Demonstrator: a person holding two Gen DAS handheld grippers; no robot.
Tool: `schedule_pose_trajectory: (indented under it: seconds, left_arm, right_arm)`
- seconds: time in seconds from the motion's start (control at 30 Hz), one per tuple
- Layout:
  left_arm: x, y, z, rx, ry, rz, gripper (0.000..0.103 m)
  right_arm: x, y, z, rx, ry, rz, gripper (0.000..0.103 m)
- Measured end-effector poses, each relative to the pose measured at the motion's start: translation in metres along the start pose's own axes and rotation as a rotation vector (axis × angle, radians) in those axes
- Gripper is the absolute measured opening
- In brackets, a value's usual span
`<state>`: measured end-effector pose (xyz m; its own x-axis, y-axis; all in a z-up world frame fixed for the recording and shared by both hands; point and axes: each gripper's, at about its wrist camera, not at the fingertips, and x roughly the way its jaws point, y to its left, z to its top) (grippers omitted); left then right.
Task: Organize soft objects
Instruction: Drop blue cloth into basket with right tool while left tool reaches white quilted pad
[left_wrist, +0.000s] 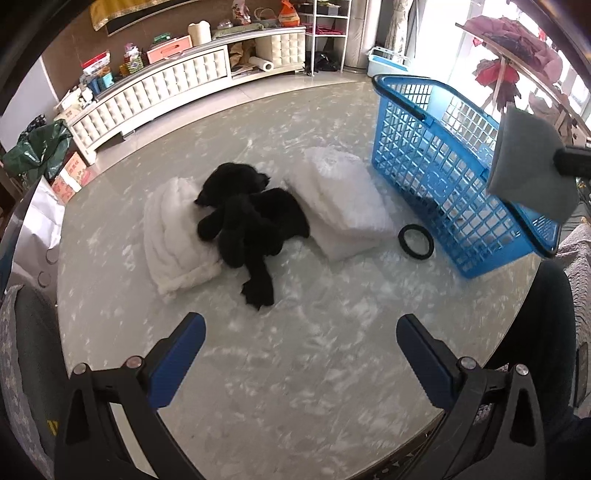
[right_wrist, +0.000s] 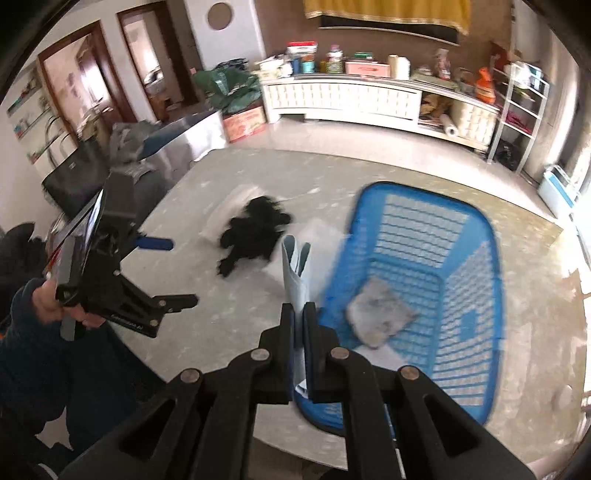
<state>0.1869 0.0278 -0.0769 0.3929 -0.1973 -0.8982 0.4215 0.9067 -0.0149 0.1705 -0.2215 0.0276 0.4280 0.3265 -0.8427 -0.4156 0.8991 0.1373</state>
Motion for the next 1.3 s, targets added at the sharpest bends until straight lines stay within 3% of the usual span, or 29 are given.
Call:
schedule_pose_trajectory:
  seconds: [0.2, 0.5, 0.93, 1.3]
  left_arm:
    - [0.012, -0.019, 0.018, 0.040, 0.008, -0.020, 0.103]
    - [0.039, -0.033, 0.035, 0.071, 0.049, -0.024, 0.103]
    - [0.074, -0.038, 0.065, 0.074, 0.074, -0.040, 0.103]
    - [0.106, -0.046, 0.096, 0.121, 0.082, -0.017, 0.103]
  right_arm:
    - [0.008, -0.039, -0.001, 0.055, 0.028, -0.027, 0.004]
    - [0.053, -0.074, 0.002, 0.091, 0.119, -0.024, 0.004]
    - [0.096, -0.095, -0.002, 0.097, 0.282, -0.139, 0.004]
    - [0.103, -0.108, -0.015, 0.137, 0.320, -0.189, 0.006]
